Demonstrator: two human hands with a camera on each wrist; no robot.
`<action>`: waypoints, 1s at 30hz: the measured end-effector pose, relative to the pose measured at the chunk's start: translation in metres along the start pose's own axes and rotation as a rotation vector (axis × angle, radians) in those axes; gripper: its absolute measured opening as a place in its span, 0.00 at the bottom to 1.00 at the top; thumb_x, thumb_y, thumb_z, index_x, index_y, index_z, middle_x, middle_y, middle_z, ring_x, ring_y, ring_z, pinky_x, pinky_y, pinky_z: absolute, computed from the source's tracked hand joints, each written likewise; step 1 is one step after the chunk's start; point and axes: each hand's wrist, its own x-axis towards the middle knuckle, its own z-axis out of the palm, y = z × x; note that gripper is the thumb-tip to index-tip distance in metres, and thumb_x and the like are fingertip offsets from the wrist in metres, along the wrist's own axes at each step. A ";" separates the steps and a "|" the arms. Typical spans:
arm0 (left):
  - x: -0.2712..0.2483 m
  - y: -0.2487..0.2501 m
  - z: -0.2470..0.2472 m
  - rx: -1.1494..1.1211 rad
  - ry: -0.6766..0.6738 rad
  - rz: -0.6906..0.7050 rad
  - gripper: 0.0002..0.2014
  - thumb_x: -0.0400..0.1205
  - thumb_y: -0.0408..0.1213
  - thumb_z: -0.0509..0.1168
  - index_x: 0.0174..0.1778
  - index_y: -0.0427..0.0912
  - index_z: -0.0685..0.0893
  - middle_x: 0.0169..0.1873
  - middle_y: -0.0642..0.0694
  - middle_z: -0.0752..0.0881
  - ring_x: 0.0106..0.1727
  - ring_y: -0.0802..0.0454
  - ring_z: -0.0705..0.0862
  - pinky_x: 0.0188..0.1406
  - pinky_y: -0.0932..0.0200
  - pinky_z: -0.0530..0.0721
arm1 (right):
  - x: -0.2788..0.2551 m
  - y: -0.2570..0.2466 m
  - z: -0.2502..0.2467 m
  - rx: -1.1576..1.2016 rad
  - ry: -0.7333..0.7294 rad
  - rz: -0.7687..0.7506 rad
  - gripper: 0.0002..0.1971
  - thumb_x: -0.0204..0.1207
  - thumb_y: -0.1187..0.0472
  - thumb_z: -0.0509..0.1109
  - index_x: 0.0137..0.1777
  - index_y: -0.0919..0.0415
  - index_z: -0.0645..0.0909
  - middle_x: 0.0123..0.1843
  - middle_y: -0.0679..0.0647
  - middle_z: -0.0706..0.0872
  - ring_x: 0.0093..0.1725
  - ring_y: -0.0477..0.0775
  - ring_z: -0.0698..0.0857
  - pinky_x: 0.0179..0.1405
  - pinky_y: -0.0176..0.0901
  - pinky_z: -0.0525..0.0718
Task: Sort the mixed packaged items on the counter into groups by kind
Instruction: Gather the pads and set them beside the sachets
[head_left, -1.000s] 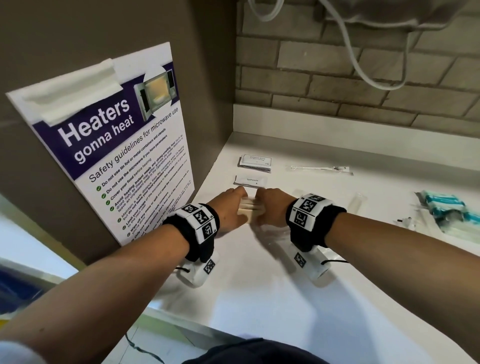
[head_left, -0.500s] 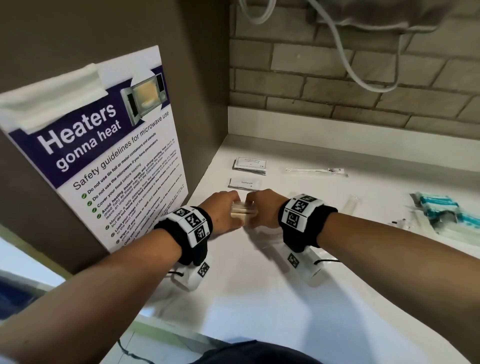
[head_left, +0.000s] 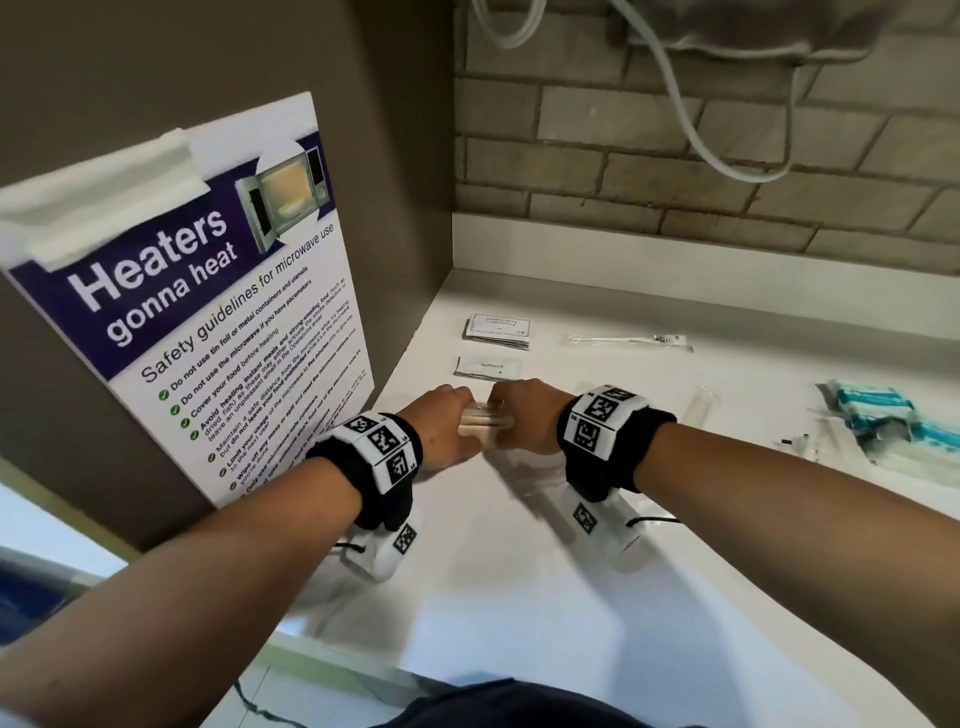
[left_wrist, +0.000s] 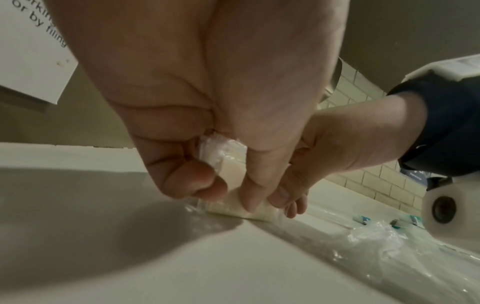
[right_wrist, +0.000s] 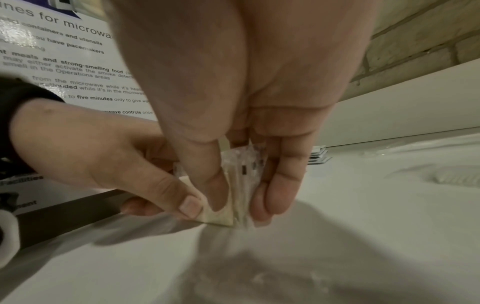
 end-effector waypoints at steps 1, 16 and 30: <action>0.000 0.000 -0.001 -0.017 0.002 -0.007 0.20 0.75 0.42 0.69 0.61 0.41 0.76 0.57 0.42 0.80 0.55 0.43 0.82 0.49 0.59 0.75 | 0.000 0.001 -0.001 0.011 0.004 0.006 0.19 0.74 0.59 0.71 0.64 0.63 0.76 0.58 0.60 0.86 0.57 0.62 0.84 0.44 0.40 0.73; 0.007 -0.010 -0.007 -0.521 0.075 -0.221 0.18 0.79 0.37 0.70 0.62 0.43 0.72 0.49 0.46 0.84 0.41 0.54 0.82 0.38 0.70 0.79 | 0.011 0.022 -0.020 0.402 -0.106 0.183 0.17 0.71 0.57 0.79 0.56 0.62 0.81 0.38 0.54 0.85 0.35 0.51 0.81 0.35 0.35 0.77; 0.047 -0.037 0.002 -0.495 0.026 -0.359 0.38 0.54 0.59 0.71 0.58 0.46 0.74 0.58 0.37 0.86 0.60 0.38 0.86 0.63 0.42 0.83 | 0.029 0.018 -0.008 0.605 -0.101 0.270 0.19 0.70 0.67 0.75 0.58 0.78 0.82 0.37 0.63 0.85 0.36 0.57 0.82 0.53 0.52 0.87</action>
